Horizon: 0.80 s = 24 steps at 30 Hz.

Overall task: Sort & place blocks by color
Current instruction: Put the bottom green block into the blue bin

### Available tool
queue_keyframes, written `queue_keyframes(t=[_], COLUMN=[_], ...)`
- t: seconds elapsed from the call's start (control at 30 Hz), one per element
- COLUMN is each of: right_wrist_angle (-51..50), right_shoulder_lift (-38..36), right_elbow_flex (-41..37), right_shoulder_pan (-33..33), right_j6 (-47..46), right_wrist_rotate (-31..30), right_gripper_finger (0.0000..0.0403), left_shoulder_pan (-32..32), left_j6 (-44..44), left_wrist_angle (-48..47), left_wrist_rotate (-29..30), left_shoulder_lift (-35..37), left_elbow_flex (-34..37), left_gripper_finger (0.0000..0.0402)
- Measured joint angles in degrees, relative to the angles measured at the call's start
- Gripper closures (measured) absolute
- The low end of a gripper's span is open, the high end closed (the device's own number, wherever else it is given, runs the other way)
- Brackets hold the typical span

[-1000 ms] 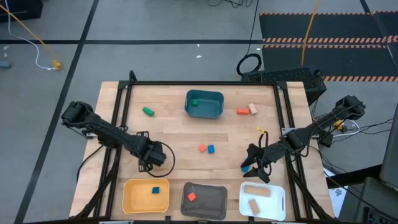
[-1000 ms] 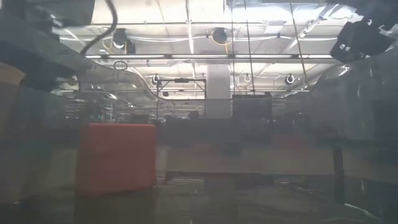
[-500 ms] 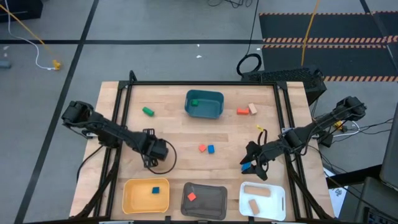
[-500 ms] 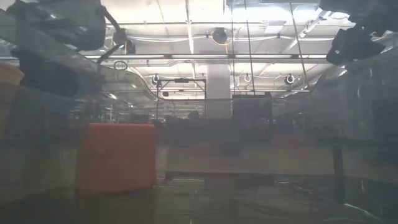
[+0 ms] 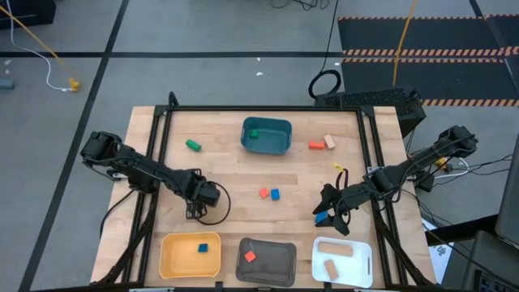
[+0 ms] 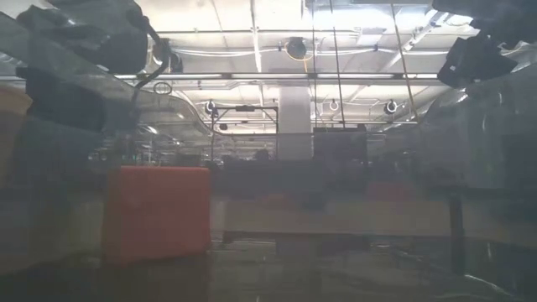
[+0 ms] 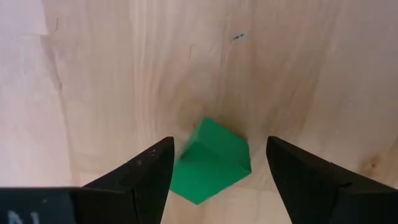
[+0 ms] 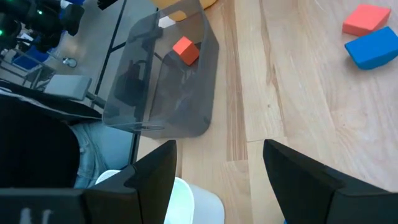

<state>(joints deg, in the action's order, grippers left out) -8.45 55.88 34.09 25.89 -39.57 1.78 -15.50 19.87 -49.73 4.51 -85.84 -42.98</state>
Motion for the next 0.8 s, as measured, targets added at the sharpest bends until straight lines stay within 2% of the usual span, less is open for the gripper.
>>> queue_keyframes(t=[0.2, 0.3, 0.43, 0.63, 0.8], right_wrist_angle=[0.02, 0.01, 0.02, 0.02, 0.04], right_shoulder_lift=[0.00, 0.00, 0.00, 0.00, 0.00], right_elbow_flex=[0.00, 0.00, 0.00, 0.00, 0.00], right_shoulder_pan=[0.00, 0.00, 0.00, 0.00, 0.00], right_j6=[-0.04, -0.02, -0.02, 0.66, 1.27], right_wrist_rotate=[-0.02, -0.02, -0.04, -0.18, -0.20], right_gripper_finger=[0.0170, 0.0170, 0.0170, 0.0170, 0.0170], left_shoulder_pan=[0.88, 1.44, 1.99, 2.63, 3.48], left_j6=[0.46, 2.22, 5.65, 11.49, 17.12], left_wrist_angle=[0.17, 0.17, 0.19, 0.19, 0.32], left_wrist_rotate=[-0.08, -2.14, -5.01, -6.94, -6.40], left_shoulder_lift=[0.00, 0.00, 0.00, 0.17, 0.22], left_elbow_flex=[0.00, 0.00, 0.00, -0.14, -0.17], left_gripper_finger=[0.0144, 0.0149, 0.0183, 0.0267, 0.0270])
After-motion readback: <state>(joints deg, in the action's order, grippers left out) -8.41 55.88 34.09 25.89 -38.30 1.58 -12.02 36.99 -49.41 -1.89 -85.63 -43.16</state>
